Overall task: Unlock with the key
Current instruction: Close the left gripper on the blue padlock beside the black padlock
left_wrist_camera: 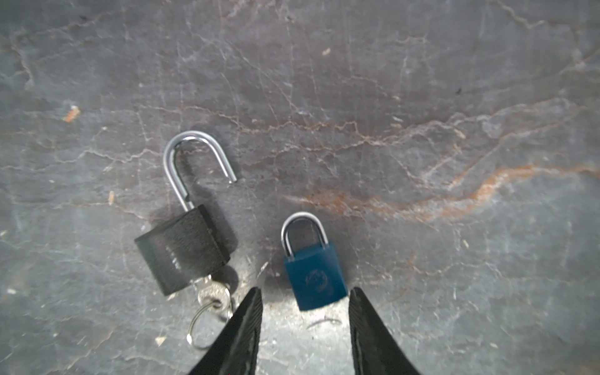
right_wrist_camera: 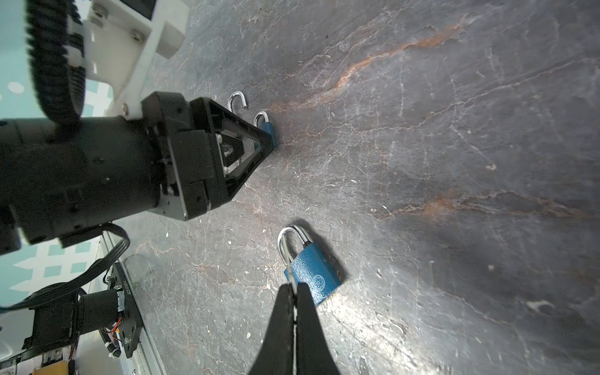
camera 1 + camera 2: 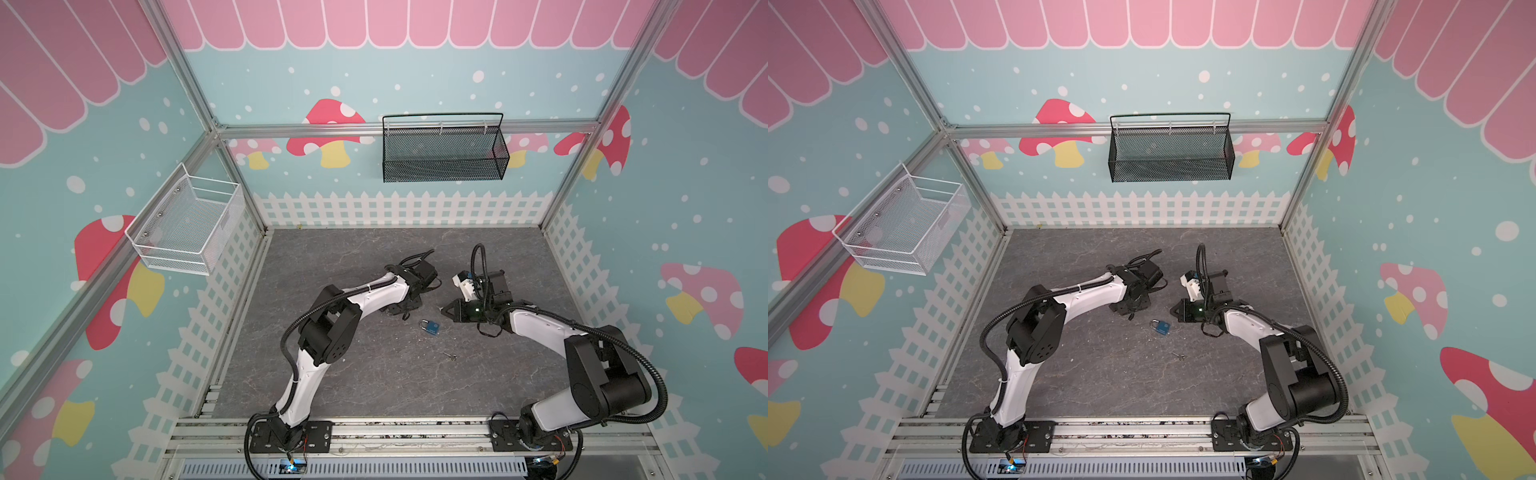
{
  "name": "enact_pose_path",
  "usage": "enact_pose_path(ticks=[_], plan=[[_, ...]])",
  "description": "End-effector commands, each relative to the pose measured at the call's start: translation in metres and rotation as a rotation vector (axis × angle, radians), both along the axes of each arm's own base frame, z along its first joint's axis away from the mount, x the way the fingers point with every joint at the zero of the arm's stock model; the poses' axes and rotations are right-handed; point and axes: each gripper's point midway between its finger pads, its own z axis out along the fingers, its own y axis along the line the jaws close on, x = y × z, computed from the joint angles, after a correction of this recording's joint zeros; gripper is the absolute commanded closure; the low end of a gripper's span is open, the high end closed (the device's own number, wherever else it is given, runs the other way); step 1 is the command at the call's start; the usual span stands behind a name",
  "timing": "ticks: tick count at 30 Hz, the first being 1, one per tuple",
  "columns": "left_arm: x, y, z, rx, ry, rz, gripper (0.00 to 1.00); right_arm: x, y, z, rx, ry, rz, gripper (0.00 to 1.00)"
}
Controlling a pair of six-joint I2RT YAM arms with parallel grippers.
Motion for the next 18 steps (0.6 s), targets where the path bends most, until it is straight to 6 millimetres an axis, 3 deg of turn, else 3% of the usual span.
enact_pose_path(ticks=[1,18], plan=[[0.007,0.002,-0.004,0.003,0.001,0.046,0.57,-0.001,-0.002,0.005,0.006,-0.027,0.009,1.00],[0.009,0.010,-0.019,0.011,0.039,0.056,0.65,-0.001,-0.002,0.002,0.015,-0.022,0.019,1.00]])
